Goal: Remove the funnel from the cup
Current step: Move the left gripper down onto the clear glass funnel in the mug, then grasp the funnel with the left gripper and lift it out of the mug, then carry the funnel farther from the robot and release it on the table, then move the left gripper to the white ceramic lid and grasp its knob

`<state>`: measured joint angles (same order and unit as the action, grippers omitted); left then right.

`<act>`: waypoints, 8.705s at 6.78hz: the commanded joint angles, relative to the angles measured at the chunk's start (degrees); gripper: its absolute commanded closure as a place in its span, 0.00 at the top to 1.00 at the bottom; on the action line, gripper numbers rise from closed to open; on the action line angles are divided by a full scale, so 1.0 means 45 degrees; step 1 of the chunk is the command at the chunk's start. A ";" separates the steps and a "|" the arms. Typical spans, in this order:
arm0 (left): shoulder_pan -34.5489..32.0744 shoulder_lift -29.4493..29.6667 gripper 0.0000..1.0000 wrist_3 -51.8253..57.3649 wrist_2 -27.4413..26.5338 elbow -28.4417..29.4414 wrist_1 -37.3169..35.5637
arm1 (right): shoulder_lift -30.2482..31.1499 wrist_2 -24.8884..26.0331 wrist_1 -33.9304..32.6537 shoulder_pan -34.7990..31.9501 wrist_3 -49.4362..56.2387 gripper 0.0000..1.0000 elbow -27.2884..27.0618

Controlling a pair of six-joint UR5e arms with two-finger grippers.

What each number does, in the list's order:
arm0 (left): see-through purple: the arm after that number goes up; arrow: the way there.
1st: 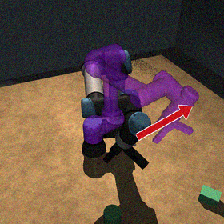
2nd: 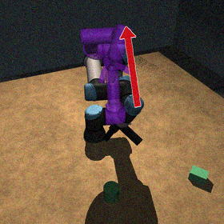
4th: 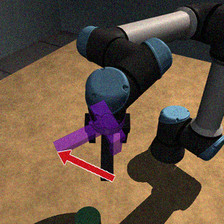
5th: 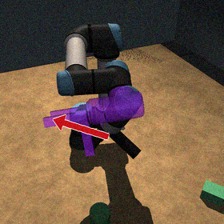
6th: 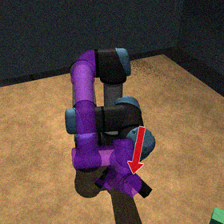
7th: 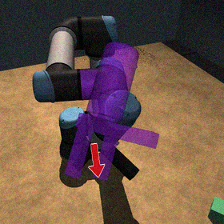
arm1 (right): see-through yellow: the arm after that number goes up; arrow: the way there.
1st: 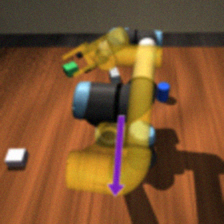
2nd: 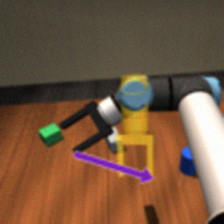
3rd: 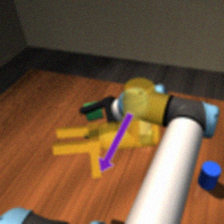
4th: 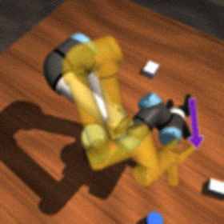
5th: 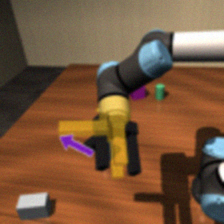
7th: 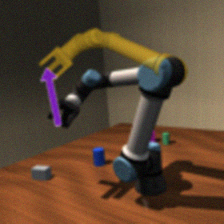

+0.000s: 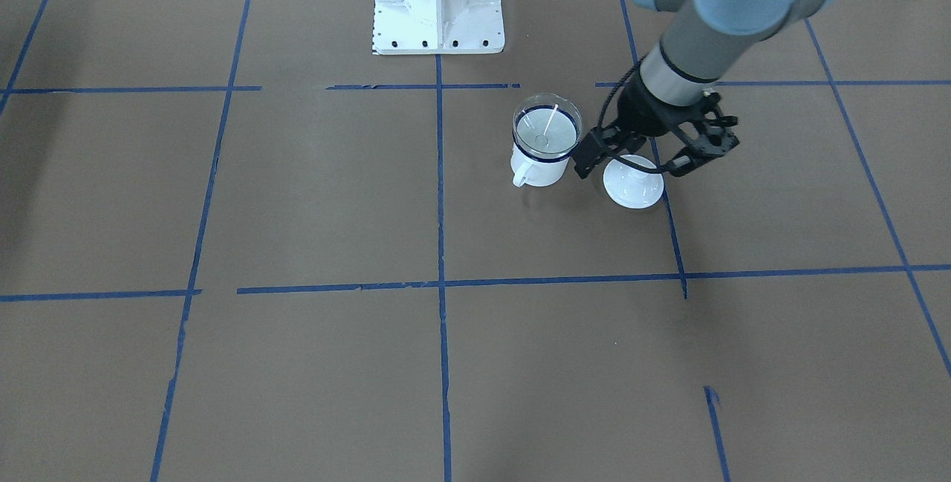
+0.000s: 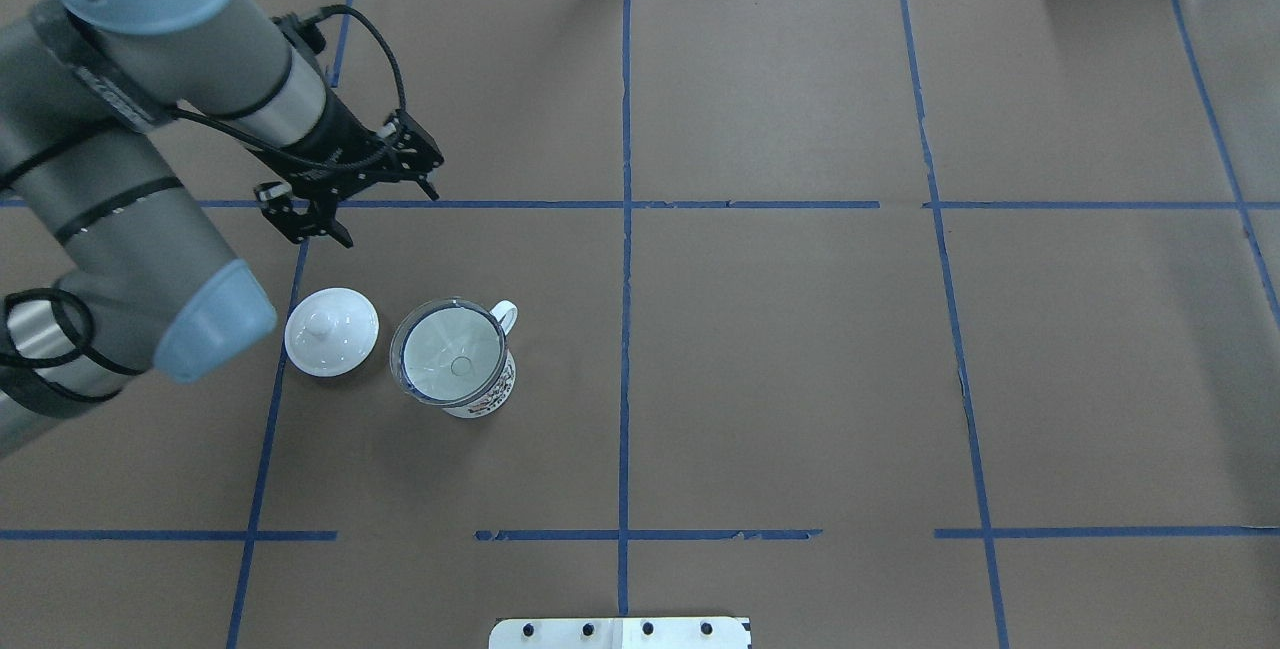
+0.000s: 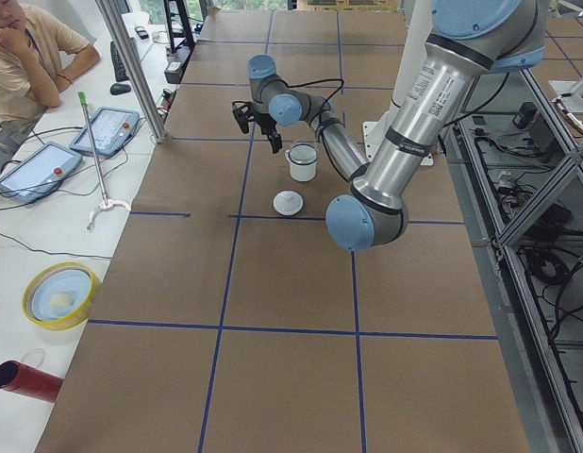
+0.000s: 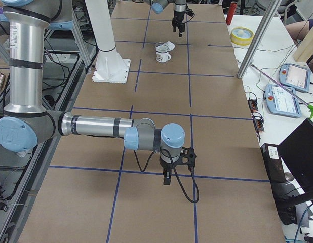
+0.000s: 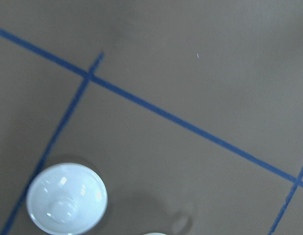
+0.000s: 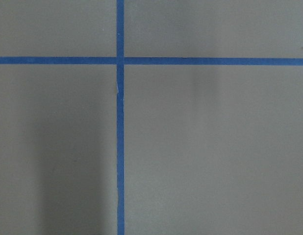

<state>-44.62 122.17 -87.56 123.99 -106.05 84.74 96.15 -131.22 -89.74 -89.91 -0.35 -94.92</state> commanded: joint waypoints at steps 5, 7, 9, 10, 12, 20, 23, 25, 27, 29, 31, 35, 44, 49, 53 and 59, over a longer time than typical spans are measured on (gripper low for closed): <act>0.2415 0.1427 0.67 -0.1206 -0.1830 0.1262 -0.1233 | 0.0000 0.0000 0.0000 0.0000 0.0000 1.00 0.0000; 0.2592 0.1407 0.01 -0.1225 -0.1811 0.1165 -0.1272 | 0.0000 0.0000 0.0000 0.0000 0.0000 1.00 0.0000; 0.2592 0.1484 0.00 -0.1245 -0.1792 0.1009 -0.1543 | 0.0000 0.0000 0.0000 0.0000 0.0000 1.00 0.0000; 0.2592 0.1543 0.00 -0.1264 -0.1811 0.0660 -0.2184 | 0.0000 0.0000 0.0000 0.0000 0.0000 1.00 0.0000; 0.2320 0.1679 0.00 -0.1284 -0.1850 -0.1111 -0.3942 | 0.0000 0.0000 0.0000 0.0000 0.0000 1.00 0.0000; -0.0964 0.1602 0.00 -0.7700 -0.6503 0.6030 1.0087 | 0.0000 0.0000 0.0000 0.0000 0.0000 1.00 0.0000; -0.0475 0.1602 0.00 -0.7963 -0.8725 0.8544 1.3548 | 0.0000 0.0000 0.0000 0.0000 0.0000 1.00 0.0000; -0.0378 0.1583 0.00 -0.8276 -0.8784 0.9832 1.5948 | 0.0000 0.0000 0.0000 0.0000 0.0000 1.00 0.0000; -0.0279 0.1582 0.57 -0.8276 -0.8745 0.9740 1.5974 | 0.0000 0.0000 0.0000 0.0000 0.0000 1.00 0.0000; -0.0299 0.0574 0.99 -0.8023 -0.8513 0.7839 1.5761 | 0.0000 0.0000 0.0000 0.0000 0.0000 1.00 0.0000; -0.0299 -0.1284 0.99 -0.7944 -0.6701 0.4343 1.2925 | 0.0000 0.0000 0.0000 0.0000 0.0000 1.00 0.0000; -0.0221 -0.2695 0.99 -0.3864 -0.5040 -0.0001 0.5236 | 0.0000 0.0000 0.0000 0.0000 0.0000 1.00 0.0000; 0.1225 -0.4414 0.96 0.1216 -0.1832 -0.0457 0.3435 | 0.0000 0.0000 0.0000 0.0000 0.0000 1.00 0.0000; 0.1264 -0.4297 0.94 0.1255 -0.1831 0.0164 0.3687 | 0.0000 0.0000 0.0000 0.0000 0.0000 1.00 0.0000; 0.1283 -0.4257 0.66 0.1275 -0.1831 0.0598 0.4138 | 0.0000 0.0000 0.0000 0.0000 0.0000 1.00 0.0000; 0.0333 -0.3695 0.00 0.1079 -0.0835 -0.1577 0.2045 | 0.0000 0.0000 0.0000 0.0000 0.0000 1.00 0.0000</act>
<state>-40.54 104.12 -82.60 119.26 -108.15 99.78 96.15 -131.22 -89.74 -89.91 -0.35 -94.92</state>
